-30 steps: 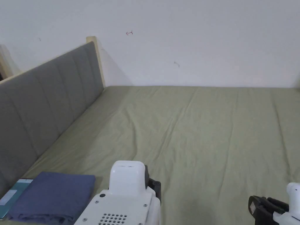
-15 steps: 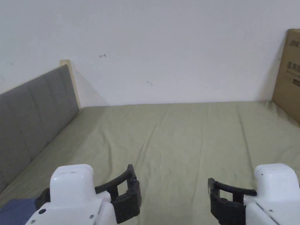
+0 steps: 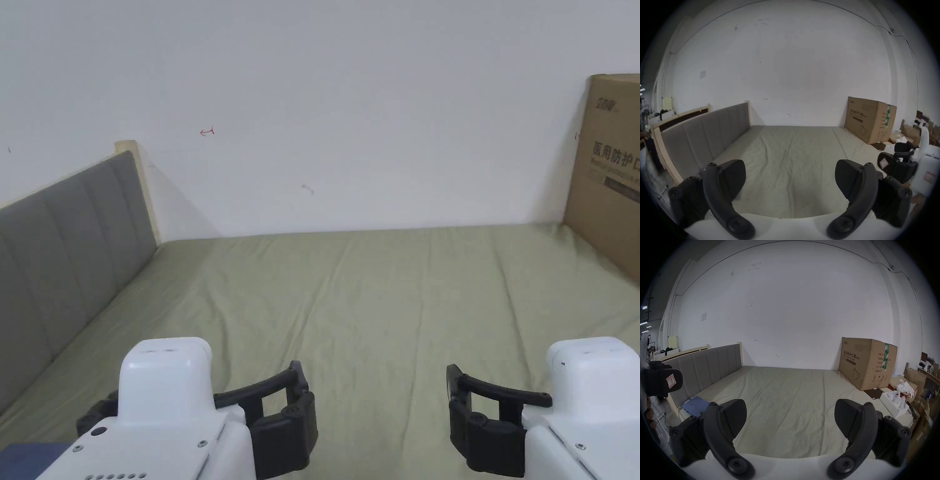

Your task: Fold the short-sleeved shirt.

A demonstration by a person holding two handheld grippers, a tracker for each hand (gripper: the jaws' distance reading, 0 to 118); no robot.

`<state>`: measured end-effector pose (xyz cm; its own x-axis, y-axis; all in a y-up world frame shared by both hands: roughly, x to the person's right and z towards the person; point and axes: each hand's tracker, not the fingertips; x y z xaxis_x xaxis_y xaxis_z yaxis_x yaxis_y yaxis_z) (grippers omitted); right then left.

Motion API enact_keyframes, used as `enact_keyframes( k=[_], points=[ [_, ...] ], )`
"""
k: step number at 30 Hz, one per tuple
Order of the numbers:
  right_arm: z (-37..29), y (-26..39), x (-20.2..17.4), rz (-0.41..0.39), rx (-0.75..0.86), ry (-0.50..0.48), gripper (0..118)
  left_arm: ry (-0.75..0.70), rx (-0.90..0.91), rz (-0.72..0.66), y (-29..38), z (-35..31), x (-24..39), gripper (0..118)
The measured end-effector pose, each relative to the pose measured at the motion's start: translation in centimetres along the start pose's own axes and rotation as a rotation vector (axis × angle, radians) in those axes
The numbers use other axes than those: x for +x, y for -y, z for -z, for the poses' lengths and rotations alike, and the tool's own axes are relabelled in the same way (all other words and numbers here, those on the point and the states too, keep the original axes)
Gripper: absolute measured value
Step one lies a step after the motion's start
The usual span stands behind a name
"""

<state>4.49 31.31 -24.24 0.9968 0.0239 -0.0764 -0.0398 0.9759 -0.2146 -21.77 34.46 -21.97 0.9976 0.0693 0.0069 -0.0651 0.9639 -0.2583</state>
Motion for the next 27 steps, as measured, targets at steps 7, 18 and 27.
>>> enact_keyframes(
  k=[7,18,27],
  points=[
    [-0.2,0.0,0.2,0.02,-0.018,0.006,111,-0.154,-0.033,-0.024,0.0,0.0,0.3,112],
    [-0.4,0.0,0.0,0.014,-0.012,0.007,111,-0.128,0.012,0.068,0.1,-0.5,1.7,112],
    [-0.5,0.1,0.3,0.013,-0.02,0.012,111,-0.082,0.012,0.084,0.3,-0.6,2.0,112]
  ],
)
